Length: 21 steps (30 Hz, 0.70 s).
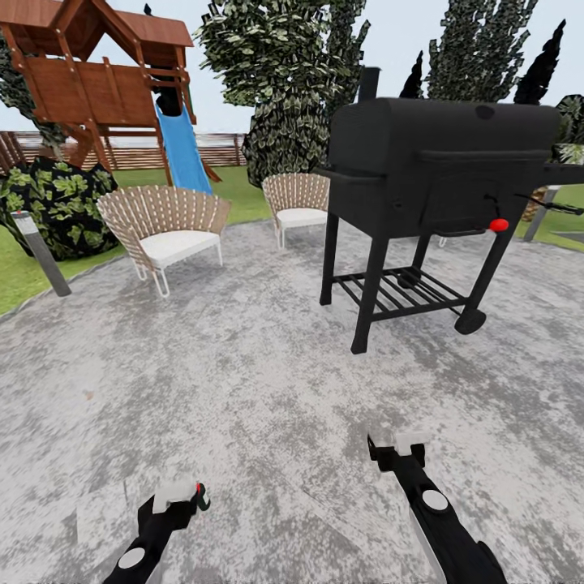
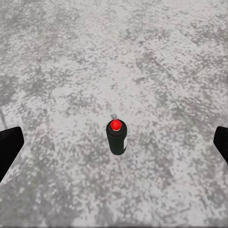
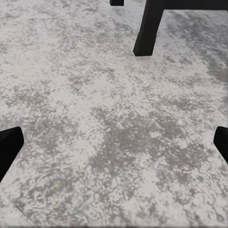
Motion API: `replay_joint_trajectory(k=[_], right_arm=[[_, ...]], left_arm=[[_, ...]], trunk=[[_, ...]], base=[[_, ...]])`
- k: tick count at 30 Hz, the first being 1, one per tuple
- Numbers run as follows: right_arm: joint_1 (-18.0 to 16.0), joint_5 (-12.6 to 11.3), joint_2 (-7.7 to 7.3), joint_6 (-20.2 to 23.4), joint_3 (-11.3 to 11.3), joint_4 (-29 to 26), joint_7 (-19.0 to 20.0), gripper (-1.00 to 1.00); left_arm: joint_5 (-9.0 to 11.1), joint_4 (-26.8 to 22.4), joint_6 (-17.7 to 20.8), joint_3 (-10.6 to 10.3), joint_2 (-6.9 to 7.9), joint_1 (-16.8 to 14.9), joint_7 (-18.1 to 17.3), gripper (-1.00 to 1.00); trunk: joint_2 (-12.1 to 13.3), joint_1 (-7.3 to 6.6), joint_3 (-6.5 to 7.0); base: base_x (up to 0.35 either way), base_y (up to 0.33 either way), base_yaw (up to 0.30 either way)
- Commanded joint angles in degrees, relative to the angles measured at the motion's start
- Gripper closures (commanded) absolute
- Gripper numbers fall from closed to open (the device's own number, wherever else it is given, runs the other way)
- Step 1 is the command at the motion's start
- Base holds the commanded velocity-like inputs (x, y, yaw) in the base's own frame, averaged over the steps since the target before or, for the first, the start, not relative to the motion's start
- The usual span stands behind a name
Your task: In the garden, pick up the pesticide atomizer on the floor and spray pesticide onto both trees until each tree trunk is fully covered.
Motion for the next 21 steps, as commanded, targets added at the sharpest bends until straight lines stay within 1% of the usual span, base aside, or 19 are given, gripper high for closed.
replay_joint_trajectory(k=[1, 21], right_arm=[[0.0, 0.0, 0.00, 0.0, 0.0, 0.0, 0.0, -1.00], [0.0, 0.0, 0.00, 0.0, 0.0, 0.0, 0.0, -1.00]], left_arm=[[0.0, 0.0, 0.0, 0.0, 0.00, 0.0, 0.0, -1.00], [0.0, 0.0, -0.1, 0.0, -0.05, 0.0, 0.0, -1.00]], trunk=[[-0.4, 0.23, -0.28], [-8.4, 4.62, -5.71]], base=[[0.000, 0.000, 0.000], [0.000, 0.000, 0.000]])
